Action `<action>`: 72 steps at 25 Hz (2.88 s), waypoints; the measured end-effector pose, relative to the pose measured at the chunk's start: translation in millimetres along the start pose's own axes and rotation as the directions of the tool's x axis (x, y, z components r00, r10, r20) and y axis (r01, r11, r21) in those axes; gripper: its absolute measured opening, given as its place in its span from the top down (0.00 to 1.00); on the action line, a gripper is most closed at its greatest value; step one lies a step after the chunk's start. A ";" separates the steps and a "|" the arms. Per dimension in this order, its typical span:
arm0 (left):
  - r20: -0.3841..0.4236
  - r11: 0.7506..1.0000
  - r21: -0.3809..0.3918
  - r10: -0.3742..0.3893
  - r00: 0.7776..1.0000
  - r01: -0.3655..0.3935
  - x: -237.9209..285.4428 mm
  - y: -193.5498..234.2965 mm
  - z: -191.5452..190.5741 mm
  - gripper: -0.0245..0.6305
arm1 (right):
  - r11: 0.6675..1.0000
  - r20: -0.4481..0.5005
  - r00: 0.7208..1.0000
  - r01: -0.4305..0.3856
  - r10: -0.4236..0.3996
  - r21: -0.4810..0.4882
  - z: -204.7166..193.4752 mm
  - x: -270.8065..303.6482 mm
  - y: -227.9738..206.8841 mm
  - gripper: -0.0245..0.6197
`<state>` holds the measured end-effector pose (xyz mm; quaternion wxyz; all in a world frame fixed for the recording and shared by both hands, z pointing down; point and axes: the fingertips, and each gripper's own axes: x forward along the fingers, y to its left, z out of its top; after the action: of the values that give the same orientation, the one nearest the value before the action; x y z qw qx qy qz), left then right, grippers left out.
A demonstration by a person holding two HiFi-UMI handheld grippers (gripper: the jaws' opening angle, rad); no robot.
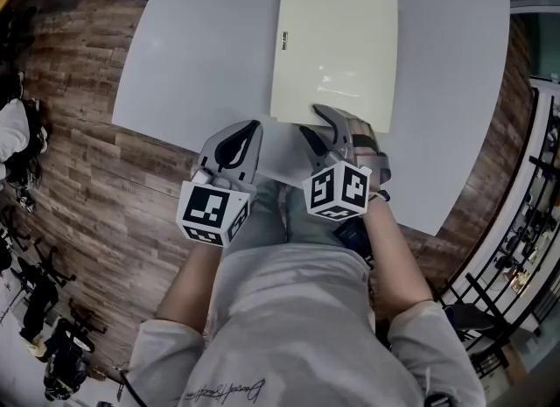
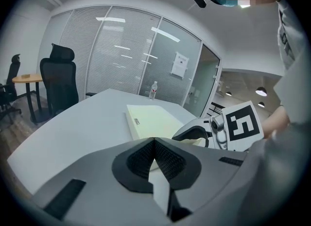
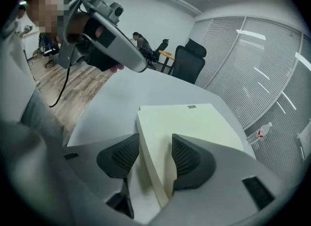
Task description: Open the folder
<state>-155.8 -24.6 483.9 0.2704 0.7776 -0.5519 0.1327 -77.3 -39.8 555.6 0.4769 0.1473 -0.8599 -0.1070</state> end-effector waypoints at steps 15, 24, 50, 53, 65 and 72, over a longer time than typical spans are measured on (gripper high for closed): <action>-0.027 1.000 -0.003 0.002 1.000 -0.002 4.6 -1.4 -13.3 0.95 | 0.997 0.031 0.999 0.043 -0.045 0.064 0.8 0.5 -3.9 0.72; -0.064 1.000 0.024 -0.019 0.998 0.020 37.9 2.8 -31.7 0.95 | 0.992 0.094 0.993 0.057 -0.068 0.115 8.4 -6.7 -7.0 0.85; -0.061 0.998 0.055 -0.014 0.998 0.017 72.1 -1.4 -34.1 0.95 | 0.970 0.150 0.975 0.135 -0.167 0.202 17.4 -26.3 -22.6 0.92; -0.073 0.998 0.069 0.007 0.997 -0.002 72.5 -1.6 -35.4 0.95 | 0.962 0.160 0.973 0.125 -0.166 0.242 19.0 -31.5 -28.1 0.92; -0.089 0.998 0.067 0.018 0.996 -0.012 76.3 -0.3 -36.1 0.95 | 0.934 0.224 0.947 0.150 -0.231 0.325 25.6 -63.1 -52.8 0.92; -0.100 0.997 0.083 0.018 0.995 -0.010 76.7 2.4 -37.1 0.95 | 0.896 0.228 0.921 0.209 -0.315 0.393 20.2 -92.2 -67.7 0.92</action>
<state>-127.4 -64.5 553.7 0.2648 0.7765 -0.5371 0.1962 -38.0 -69.3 450.3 0.2935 0.3309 -0.8963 -0.0312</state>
